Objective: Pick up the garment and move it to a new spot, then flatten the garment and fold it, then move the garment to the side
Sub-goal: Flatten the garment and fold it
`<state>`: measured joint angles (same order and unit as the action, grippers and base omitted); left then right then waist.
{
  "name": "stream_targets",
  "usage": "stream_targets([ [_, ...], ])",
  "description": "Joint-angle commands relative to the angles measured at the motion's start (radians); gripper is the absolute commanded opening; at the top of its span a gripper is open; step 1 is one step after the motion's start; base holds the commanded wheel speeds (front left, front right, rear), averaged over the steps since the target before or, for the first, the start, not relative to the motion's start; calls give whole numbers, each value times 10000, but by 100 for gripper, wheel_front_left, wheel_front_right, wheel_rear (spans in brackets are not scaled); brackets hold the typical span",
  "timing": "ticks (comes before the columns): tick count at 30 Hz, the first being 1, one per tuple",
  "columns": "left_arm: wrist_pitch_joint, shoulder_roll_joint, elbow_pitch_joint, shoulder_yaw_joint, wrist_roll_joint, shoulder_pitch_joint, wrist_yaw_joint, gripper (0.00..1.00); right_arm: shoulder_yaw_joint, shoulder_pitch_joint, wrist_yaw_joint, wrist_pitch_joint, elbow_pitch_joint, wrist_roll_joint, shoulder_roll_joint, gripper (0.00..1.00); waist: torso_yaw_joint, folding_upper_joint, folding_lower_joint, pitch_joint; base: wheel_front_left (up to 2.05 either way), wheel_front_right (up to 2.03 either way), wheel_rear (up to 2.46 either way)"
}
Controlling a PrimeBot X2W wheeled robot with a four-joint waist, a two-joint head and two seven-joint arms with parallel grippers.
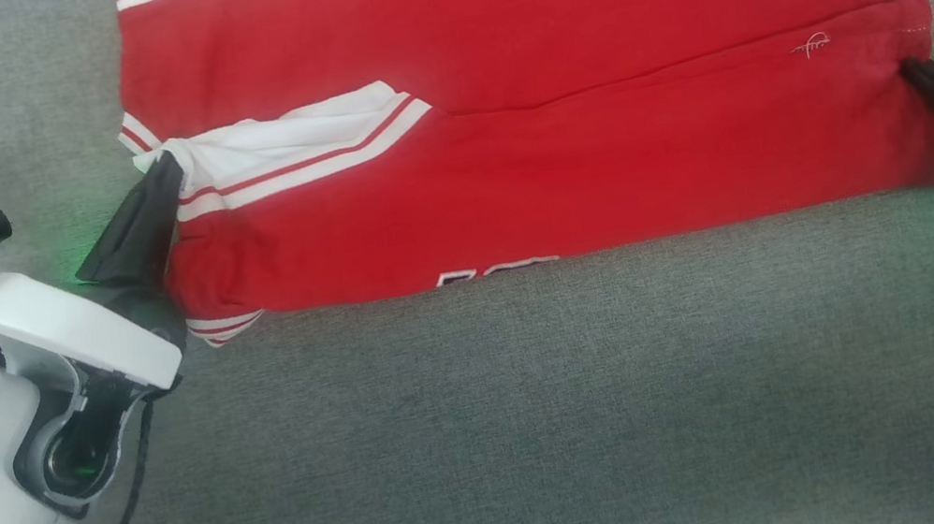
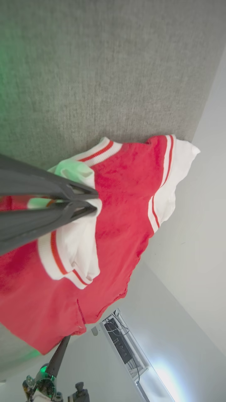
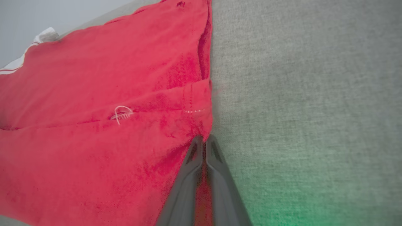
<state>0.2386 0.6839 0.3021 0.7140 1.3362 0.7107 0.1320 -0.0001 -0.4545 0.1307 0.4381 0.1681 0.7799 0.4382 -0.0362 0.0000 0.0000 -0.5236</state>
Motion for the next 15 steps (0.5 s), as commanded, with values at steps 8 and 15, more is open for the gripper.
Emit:
stream_targets([
  [8, 125, 621, 493, 823, -901, 576, -28, 100, 334, 371, 0, -752, 33, 49, 339, 100, 152, 0, 0, 835, 0, 0, 0],
  [15, -1732, 1621, 160, 1712, -1192, 1023, -96, 100, 230, 793, 2, -1067, -102, 198, 534, 100, 297, 0, 0, 1683, 0, 0, 0],
])
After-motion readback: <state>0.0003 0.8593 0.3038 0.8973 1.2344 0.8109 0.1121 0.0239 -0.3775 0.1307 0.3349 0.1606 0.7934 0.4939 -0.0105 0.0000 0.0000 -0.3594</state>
